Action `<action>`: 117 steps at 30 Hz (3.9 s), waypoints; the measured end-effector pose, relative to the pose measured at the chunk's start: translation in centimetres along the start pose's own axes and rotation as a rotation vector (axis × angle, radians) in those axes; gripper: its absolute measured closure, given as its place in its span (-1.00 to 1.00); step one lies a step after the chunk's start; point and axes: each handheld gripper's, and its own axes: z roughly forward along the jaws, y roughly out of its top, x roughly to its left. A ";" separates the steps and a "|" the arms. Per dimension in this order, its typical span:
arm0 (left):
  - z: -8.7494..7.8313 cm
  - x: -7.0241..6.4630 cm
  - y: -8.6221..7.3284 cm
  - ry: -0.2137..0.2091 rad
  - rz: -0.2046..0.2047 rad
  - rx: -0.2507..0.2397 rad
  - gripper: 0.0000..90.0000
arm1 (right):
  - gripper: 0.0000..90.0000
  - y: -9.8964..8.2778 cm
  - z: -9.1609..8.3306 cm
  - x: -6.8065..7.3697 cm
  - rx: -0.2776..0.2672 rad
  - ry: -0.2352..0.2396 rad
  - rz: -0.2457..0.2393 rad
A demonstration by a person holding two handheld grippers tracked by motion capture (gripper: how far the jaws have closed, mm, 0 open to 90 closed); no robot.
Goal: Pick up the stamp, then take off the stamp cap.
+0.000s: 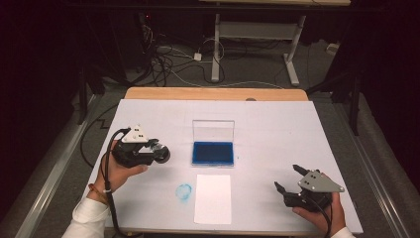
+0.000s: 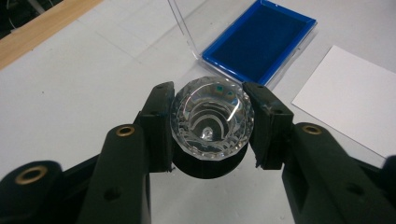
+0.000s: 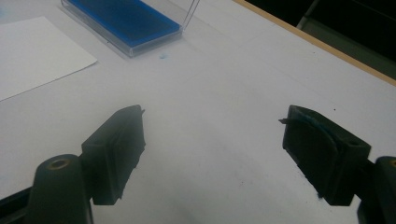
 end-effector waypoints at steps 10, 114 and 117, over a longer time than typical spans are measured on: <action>-0.3 -0.7 0.3 -0.018 0.018 -0.021 0.22 | -0.54 0.0 0.1 0.0 0.003 0.000 0.002; 4.4 -9.3 6.7 -0.358 0.147 -0.163 0.22 | -0.16 8.6 8.7 10.0 -0.078 0.372 -0.149; 4.3 -9.3 6.7 -0.355 0.150 -0.162 0.22 | -0.16 8.5 8.6 9.9 -0.068 0.365 -0.164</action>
